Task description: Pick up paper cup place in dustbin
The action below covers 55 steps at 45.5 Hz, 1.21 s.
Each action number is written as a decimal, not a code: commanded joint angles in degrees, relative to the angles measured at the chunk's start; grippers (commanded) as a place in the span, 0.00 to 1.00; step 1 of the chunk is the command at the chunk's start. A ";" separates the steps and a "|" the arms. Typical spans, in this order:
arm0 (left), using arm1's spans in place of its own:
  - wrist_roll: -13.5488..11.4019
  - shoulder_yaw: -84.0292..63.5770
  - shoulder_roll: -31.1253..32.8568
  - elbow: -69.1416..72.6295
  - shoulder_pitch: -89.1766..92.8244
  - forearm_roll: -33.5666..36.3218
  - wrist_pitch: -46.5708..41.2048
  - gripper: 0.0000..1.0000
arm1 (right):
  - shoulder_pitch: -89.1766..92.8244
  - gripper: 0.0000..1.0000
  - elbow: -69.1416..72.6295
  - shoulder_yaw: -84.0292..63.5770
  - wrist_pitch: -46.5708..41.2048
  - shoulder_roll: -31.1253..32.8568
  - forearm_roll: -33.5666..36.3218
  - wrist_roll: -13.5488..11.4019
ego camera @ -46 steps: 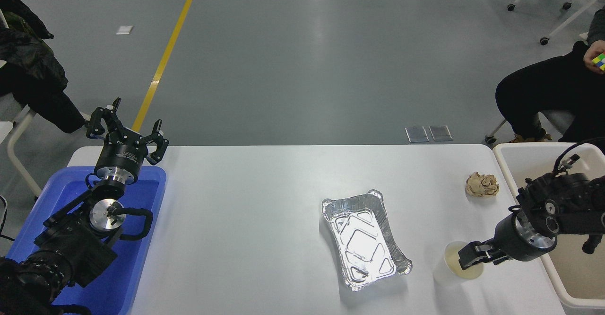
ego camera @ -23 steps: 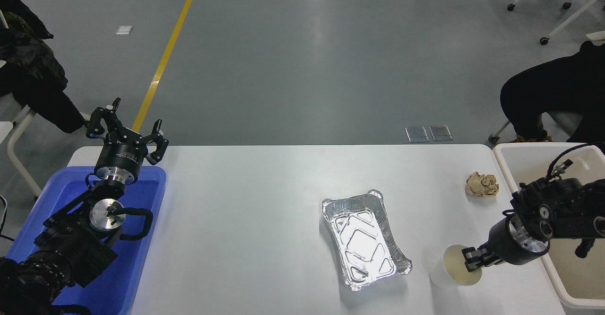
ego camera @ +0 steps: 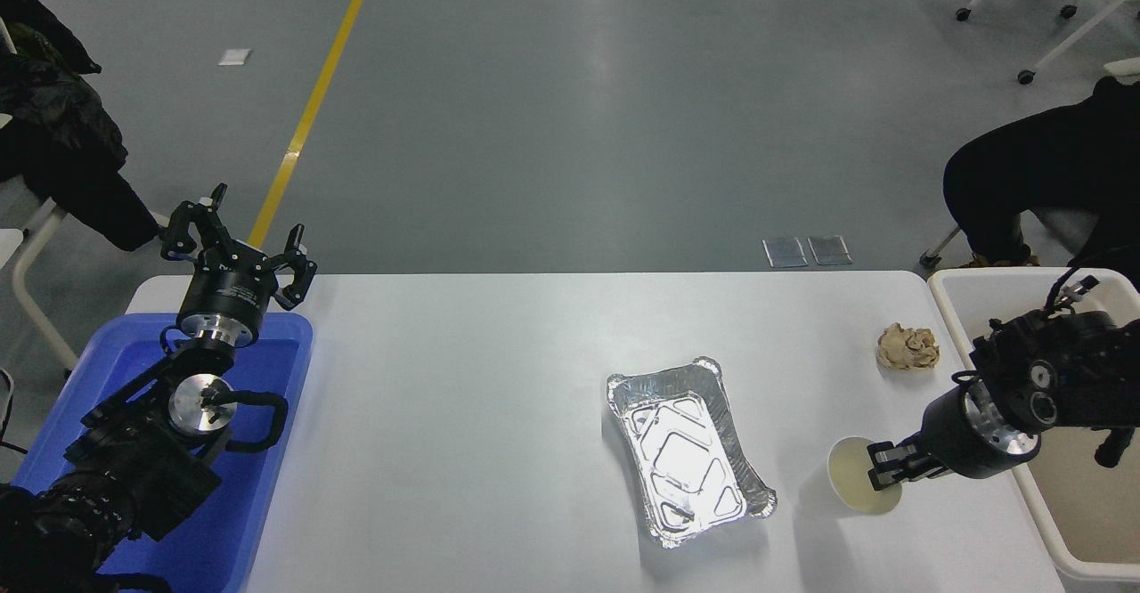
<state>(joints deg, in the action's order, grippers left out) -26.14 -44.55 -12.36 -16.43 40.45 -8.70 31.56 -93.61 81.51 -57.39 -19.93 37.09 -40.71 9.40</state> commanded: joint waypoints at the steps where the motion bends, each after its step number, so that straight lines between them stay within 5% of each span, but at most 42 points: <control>1: 0.03 -0.01 -0.04 0.00 0.07 0.00 0.00 0.99 | -11.58 0.00 6.29 -4.39 -2.04 4.04 1.42 -0.26; 38: 0.03 -0.01 0.05 0.00 -0.02 0.00 0.00 0.99 | -45.69 0.00 10.60 -22.06 -11.27 4.31 3.00 -0.52; 48: -0.05 -0.01 -0.03 0.00 -0.02 0.00 0.00 0.99 | -48.33 0.00 3.23 -23.03 -9.34 6.51 13.28 -0.61; 55: 0.03 0.07 0.05 0.00 -0.02 0.00 0.00 0.99 | -43.68 0.00 -3.11 -22.59 1.54 8.26 18.82 -0.87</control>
<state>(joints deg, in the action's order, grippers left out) -26.16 -44.55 -12.34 -16.43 40.43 -8.71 31.56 -139.63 86.23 -79.66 -28.45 43.00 -30.19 8.73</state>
